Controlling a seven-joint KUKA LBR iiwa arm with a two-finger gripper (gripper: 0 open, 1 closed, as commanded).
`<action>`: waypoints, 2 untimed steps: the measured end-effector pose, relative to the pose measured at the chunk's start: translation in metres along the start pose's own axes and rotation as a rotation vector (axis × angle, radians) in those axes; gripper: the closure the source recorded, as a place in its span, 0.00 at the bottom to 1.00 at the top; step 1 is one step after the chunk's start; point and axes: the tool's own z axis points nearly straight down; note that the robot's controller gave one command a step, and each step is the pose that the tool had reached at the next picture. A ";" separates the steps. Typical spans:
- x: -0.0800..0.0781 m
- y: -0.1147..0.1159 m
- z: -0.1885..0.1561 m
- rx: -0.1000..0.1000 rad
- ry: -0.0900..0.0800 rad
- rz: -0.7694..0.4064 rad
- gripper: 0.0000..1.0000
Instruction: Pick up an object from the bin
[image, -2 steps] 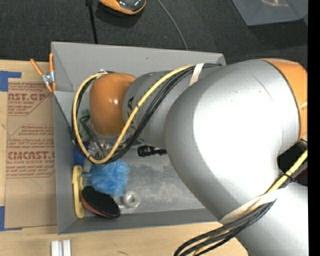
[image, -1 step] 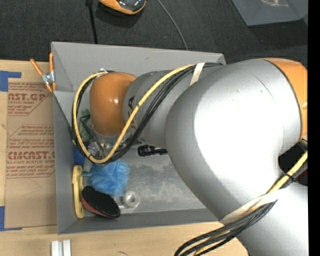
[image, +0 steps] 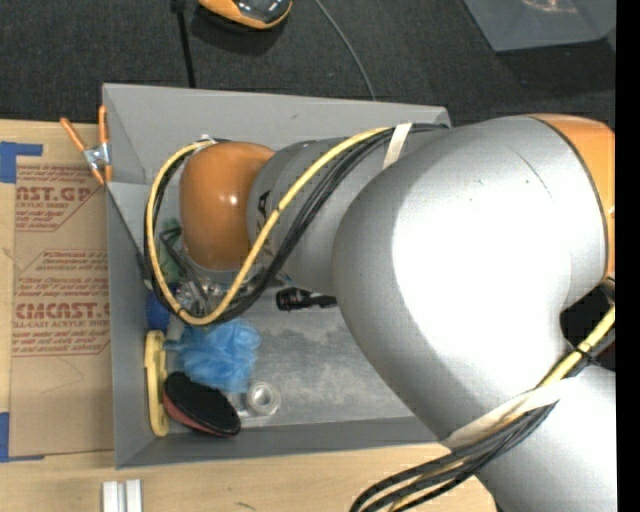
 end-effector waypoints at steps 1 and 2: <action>0.001 -0.001 -0.005 0.003 0.003 0.000 1.00; 0.001 -0.001 -0.018 0.002 0.002 0.000 1.00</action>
Offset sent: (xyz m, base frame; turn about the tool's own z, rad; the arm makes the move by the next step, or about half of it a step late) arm 0.0000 0.0000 0.0376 0.0000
